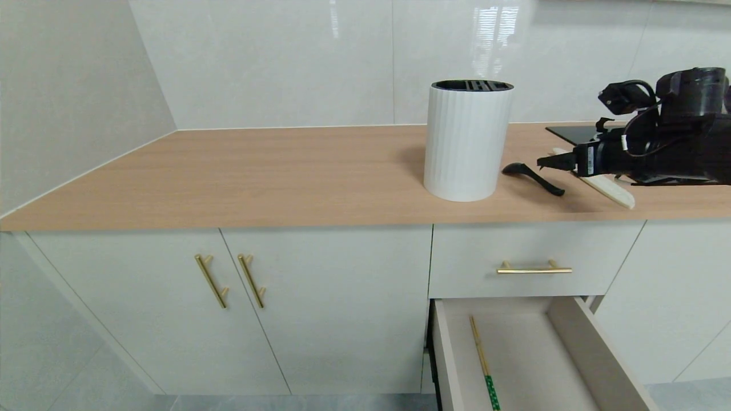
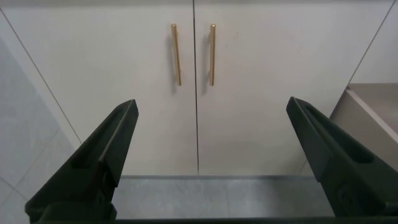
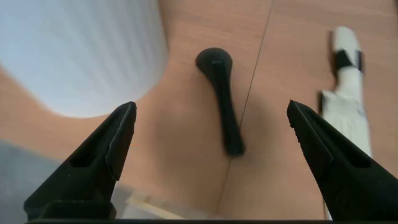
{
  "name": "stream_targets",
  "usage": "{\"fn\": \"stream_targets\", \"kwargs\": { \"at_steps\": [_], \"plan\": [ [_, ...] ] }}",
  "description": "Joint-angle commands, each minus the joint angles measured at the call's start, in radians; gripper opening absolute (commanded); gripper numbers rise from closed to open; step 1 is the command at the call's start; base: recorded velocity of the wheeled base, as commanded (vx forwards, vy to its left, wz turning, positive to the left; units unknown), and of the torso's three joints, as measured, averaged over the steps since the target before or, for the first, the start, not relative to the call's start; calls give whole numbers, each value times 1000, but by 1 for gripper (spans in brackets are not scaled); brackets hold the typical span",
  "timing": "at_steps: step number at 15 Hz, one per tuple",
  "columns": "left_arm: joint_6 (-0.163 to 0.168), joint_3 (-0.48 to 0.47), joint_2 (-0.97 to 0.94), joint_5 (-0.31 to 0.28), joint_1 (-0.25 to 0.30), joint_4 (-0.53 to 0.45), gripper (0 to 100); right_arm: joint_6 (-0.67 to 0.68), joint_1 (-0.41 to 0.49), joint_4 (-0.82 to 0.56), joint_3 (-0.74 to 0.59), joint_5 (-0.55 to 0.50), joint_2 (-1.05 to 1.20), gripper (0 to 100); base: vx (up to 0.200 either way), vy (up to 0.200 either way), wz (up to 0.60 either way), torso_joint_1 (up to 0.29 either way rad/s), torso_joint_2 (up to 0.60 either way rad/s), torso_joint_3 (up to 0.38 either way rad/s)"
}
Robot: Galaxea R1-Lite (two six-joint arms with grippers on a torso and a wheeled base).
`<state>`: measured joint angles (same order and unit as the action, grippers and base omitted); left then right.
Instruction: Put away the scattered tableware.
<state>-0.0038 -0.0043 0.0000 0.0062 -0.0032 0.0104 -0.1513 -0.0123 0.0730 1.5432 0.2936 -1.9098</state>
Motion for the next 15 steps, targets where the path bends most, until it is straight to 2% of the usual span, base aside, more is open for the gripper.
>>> {"fn": "stream_targets", "kwargs": {
  "at_steps": [1,11,12,15],
  "plan": [
    [-1,0,2,0,0,0,100,-19,18,-1,81,18,-155,100,0,0,0,0,0,0],
    [-1,0,2,0,0,0,100,-16,18,5,170,22,-265,100,0,0,0,0,0,0],
    [-1,0,2,0,0,0,100,-14,18,5,173,22,-270,0,0,0,0,0,0,0],
    [-1,0,2,1,0,0,100,-14,17,1,181,22,-276,0,0,0,0,0,0,0]
  ]
}}
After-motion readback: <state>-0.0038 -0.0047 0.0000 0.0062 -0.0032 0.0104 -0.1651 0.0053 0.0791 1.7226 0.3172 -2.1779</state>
